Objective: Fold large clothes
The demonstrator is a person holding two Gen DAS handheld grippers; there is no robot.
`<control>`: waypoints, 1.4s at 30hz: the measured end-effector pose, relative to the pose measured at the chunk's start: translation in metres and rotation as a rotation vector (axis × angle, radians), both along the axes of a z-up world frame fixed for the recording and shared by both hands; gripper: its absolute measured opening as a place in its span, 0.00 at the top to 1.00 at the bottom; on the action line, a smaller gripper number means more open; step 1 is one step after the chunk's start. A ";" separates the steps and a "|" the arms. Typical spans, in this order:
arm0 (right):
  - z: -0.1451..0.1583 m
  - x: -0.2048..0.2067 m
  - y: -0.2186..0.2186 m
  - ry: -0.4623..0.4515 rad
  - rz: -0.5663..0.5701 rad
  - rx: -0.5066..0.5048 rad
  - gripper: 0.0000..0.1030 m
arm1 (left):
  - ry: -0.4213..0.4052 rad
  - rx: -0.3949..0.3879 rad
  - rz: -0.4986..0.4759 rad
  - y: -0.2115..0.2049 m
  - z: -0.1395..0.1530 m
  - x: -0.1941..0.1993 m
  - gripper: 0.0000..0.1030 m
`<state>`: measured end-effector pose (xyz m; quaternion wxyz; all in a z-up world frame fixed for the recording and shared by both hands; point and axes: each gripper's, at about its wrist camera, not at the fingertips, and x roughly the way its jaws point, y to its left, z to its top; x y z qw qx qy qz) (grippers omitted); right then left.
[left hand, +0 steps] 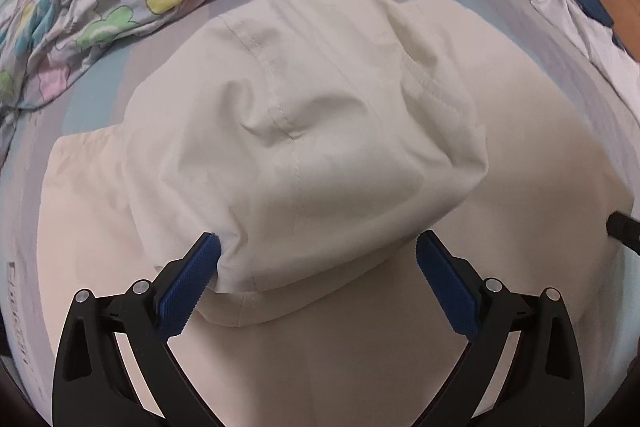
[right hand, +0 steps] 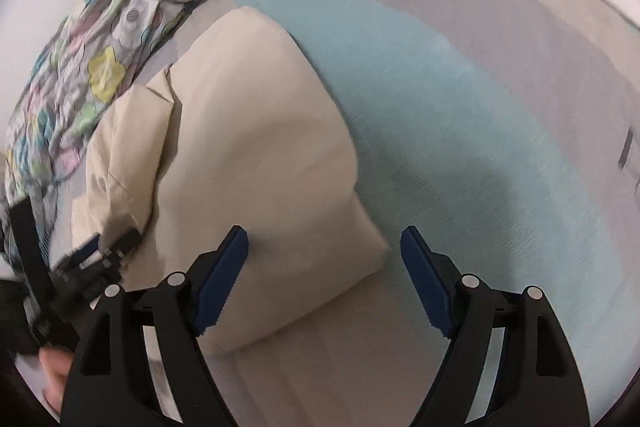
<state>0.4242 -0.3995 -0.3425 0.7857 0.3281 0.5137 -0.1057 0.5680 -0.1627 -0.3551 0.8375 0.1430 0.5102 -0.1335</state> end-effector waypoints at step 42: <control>-0.004 0.035 0.018 -0.070 -0.100 0.150 0.77 | 0.014 -0.017 0.011 -0.004 -0.024 0.009 0.05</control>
